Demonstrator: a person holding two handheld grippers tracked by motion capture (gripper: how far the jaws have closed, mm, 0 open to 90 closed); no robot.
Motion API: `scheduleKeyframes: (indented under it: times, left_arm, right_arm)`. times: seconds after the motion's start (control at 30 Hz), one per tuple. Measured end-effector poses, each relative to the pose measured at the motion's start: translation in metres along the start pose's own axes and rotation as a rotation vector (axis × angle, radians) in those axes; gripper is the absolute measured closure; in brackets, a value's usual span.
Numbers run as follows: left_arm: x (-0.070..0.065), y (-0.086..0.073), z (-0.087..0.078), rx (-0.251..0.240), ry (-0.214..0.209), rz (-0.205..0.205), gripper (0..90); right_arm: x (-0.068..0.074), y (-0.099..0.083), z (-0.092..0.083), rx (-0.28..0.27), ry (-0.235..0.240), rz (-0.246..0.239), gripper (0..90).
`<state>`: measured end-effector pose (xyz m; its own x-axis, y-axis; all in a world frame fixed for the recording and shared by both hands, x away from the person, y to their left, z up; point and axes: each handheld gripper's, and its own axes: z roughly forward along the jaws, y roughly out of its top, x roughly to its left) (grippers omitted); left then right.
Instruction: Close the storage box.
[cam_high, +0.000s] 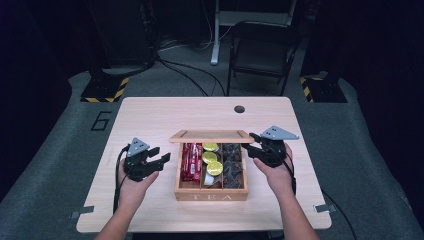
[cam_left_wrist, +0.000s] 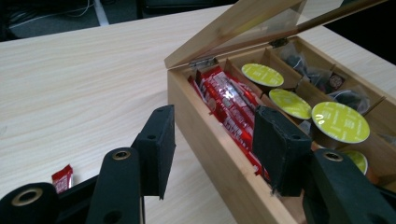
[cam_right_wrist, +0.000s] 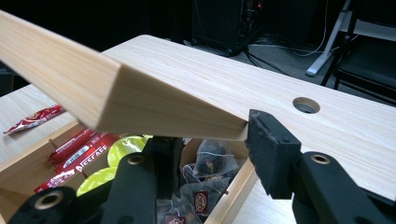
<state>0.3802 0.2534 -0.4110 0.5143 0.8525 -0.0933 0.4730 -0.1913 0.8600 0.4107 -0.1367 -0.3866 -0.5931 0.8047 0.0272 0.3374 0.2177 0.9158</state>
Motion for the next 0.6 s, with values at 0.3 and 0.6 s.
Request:
scheduleKeyframes:
  times: [0.3,0.6]
  left_arm:
    - [-0.012,0.019,0.004,-0.027,-0.024,0.029,49.8]
    - [-0.021,0.033,0.004,-0.045,-0.035,0.063,50.6]
  right_arm:
    - [0.000,0.000,-0.001,-0.004,0.003,0.002,55.8]
    - [0.001,0.000,-0.003,-0.004,0.004,0.007,55.8]
